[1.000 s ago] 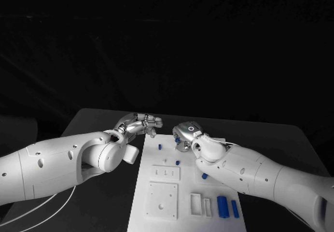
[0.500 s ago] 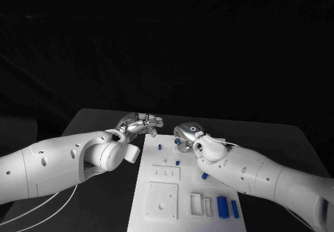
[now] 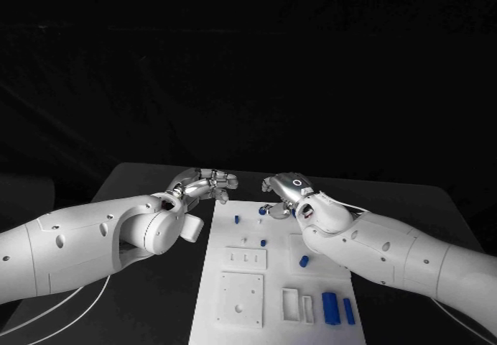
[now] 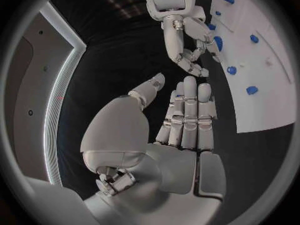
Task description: Assemble the parts on the task board
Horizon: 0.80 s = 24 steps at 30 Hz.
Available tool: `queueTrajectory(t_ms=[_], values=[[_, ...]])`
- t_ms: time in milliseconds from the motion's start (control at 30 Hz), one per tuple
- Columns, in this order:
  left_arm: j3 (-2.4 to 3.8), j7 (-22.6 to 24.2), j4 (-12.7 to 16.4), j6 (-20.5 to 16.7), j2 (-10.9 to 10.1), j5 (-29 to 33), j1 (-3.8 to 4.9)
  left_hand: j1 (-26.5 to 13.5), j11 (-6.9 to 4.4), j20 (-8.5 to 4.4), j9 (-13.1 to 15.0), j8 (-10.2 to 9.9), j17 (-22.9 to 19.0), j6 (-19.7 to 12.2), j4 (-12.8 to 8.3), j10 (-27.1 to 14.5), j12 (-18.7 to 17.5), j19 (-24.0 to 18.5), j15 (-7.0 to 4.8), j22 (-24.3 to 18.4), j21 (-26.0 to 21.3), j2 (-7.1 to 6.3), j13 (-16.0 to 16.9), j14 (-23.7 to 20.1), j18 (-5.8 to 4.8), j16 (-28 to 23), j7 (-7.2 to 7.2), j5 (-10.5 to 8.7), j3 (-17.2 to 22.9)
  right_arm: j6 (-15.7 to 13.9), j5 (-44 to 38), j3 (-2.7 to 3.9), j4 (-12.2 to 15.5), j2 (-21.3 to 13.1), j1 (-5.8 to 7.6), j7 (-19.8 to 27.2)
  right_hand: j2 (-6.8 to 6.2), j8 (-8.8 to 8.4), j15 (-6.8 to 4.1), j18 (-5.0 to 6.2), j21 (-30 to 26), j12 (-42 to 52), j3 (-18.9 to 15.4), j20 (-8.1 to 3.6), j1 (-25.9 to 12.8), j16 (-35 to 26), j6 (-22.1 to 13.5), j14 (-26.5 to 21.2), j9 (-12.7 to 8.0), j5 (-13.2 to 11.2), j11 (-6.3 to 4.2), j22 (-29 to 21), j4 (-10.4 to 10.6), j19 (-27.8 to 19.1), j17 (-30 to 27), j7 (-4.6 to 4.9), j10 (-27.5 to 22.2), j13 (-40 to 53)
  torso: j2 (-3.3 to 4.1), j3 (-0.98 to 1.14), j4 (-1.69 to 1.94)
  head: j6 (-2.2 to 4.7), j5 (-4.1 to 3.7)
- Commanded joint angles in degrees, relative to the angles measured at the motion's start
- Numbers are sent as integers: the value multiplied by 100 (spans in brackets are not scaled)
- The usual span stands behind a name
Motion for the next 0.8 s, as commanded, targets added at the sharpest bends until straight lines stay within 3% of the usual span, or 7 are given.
queueTrajectory(t_ms=[33, 133, 300, 433, 467, 667, 800], values=[[1, 63, -19, 36, 11, 7, 6, -39, 39, -18, 10, -24, -8, 12, 0, -2, -35, -24, -3, 109, 39, -5, -7, -36, 133, 35, 12, -33, 33, 10, 487, 64, 233, -252, 37, 138, 11, 52, -92, 434, -35, 136, 55, -20, 73, 39, 70, -10, 10, -61, -75, -3, 46, 86, -30, 4, 256, 60, -24, 41, -56, 34, -8], [-7, 99, -127, 132, 35, -193, 2, -40, 39, -18, 10, -24, -9, 13, 1, -3, -36, -24, -3, 109, 39, -3, -7, -36, 134, 35, 12, -33, 35, 582, 756, 118, 272, -497, 110, 150, 45, 91, -238, 448, -18, 409, 60, -25, 113, 43, 140, 0, 19, -84, -225, 18, 73, 91, -59, 20, 658, 199, -50, 69, -98, 43, -16], [-9, 137, -277, 131, 61, -414, -35, -87, 19, -17, 14, -32, -15, 6, 17, 75, 1, -39, -14, 108, 48, -2, 11, -44, 131, 39, 16, -38, 35, 937, 1359, 117, 82, -771, 165, 225, 85, 138, -511, 448, 8, 1231, -154, -100, 79, 25, 193, -16, 47, -96, -511, 70, 84, 60, -100, -106, 1296, 758, -101, 100, -152, 71, -44], [-9, 131, -306, 145, 63, -341, -73, -92, 21, -19, 16, -32, -17, 8, 16, 66, -5, -42, -14, 107, 50, 0, 8, -46, 131, 40, 16, -39, 36, 1194, 1816, 117, -100, -881, 167, 365, 51, 127, -636, 448, -17, 3423, -439, -162, 26, 11, 228, -5, 75, -66, -639, 80, 26, 57, -136, -197, 840, 2629, -137, 128, -177, 64, -56], [-10, 129, -306, 148, 61, -316, -78, -95, 22, -19, 16, -32, -17, 8, 16, 60, -9, -43, -14, 107, 51, 0, 7, -47, 131, 41, 16, -39, 36, 1270, 1897, 117, -115, -909, 167, 378, 179, 118, -677, 448, -4, 4001, -416, -180, 19, 30, 241, 10, 78, 15, -614, 92, 41, 77, -130, -158, 448, 3179, -141, 136, -181, 64, -56], [-10, 119, -301, 165, 53, -271, -105, -104, 27, -20, 19, -33, -20, 9, 15, 41, -22, -46, -11, 106, 55, 3, 1, -50, 132, 42, 15, -38, 38, 1589, 1944, 115, -171, -949, 165, 425, 296, 21, -593, 448, 514, 6342, -651, -337, -249, 505, 175, -32, 69, 500, -590, 195, -105, 180, 304, -154, -273, 5233, -140, 173, -184, 63, -67], [-10, 118, -281, 176, 43, -270, -106, -105, 29, -20, 20, -33, -21, 10, 13, 36, -26, -48, -10, 106, 56, 3, 0, -50, 132, 43, 15, -38, 40, 1615, 1980, 109, -434, -776, 119, 436, 338, -28, -586, 448, 801, 6671, -664, -392, -323, 628, 109, -83, 71, 558, -579, 190, -117, 129, 501, -140, -327, 5561, -132, 150, -192, 52, -91]])
